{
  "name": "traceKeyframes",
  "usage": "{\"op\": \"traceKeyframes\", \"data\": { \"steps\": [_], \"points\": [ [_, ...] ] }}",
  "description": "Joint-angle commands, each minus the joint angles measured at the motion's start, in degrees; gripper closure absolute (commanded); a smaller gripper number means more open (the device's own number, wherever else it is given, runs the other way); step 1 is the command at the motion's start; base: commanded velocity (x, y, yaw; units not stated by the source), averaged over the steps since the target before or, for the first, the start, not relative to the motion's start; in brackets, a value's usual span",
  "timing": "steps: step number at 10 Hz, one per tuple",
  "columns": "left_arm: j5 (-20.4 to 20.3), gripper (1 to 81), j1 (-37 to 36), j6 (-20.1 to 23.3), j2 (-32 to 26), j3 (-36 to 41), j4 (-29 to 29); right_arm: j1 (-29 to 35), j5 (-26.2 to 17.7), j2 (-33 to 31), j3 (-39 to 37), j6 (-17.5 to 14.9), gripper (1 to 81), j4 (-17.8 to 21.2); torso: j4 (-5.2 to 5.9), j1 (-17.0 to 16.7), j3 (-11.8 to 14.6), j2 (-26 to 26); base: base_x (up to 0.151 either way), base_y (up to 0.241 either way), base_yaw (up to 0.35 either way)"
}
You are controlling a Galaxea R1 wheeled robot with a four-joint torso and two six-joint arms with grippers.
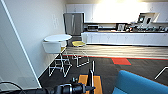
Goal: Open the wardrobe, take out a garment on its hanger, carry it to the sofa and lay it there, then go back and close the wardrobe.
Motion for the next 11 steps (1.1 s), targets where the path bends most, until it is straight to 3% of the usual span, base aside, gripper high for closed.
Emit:
{"op": "traceKeyframes", "data": {
  "steps": [1,3,11],
  "points": [
    [-2.72,81.1,-7.25,0.76,-0.45,2.43,2.16,0.7,-5.57,2.12,-1.3,-0.62,1.0,-0.83,0.0,0.0,0.0,0.0,0.0,0.0,-0.238],
    [-2.8,81.1,-6.98,0.76,-0.37,2.6,2.6,0.43,-8.05,3.27,-2.01,-0.71,1.0,-1.17,0.0,0.0,0.0,0.0,0.0,0.0,-0.238],
    [-2.8,81.1,-6.02,0.76,-0.63,4.1,5.15,-1.15,-8.32,5.65,-2.09,-3.53,1.0,-2.94,0.0,-0.02,0.0,-0.02,0.0,0.0,-0.238]
  ]
}}
